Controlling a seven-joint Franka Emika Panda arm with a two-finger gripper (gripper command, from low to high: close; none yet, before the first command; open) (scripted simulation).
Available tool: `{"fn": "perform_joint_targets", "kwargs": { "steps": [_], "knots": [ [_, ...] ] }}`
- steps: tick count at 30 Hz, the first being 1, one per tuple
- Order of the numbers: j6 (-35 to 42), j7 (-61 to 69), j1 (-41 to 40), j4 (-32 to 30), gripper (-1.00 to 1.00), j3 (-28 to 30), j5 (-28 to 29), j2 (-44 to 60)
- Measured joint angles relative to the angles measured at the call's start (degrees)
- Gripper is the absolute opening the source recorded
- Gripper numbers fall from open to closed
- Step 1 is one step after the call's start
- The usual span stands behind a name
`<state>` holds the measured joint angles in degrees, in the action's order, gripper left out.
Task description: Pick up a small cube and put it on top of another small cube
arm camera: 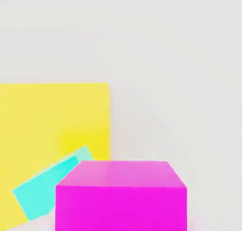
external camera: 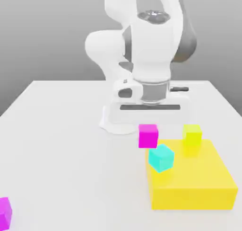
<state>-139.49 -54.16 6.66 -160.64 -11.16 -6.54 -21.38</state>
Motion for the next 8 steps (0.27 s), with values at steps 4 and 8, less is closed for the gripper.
{"fn": "perform_joint_targets", "kwargs": {
  "steps": [4, 8],
  "knots": [
    [-7.93, -0.92, -0.09, -1.58, -1.0, -1.42, 0.51, 6.36],
    [-9.82, -1.06, -0.18, -1.96, 1.0, -1.59, 0.65, 7.89]
  ]
}}
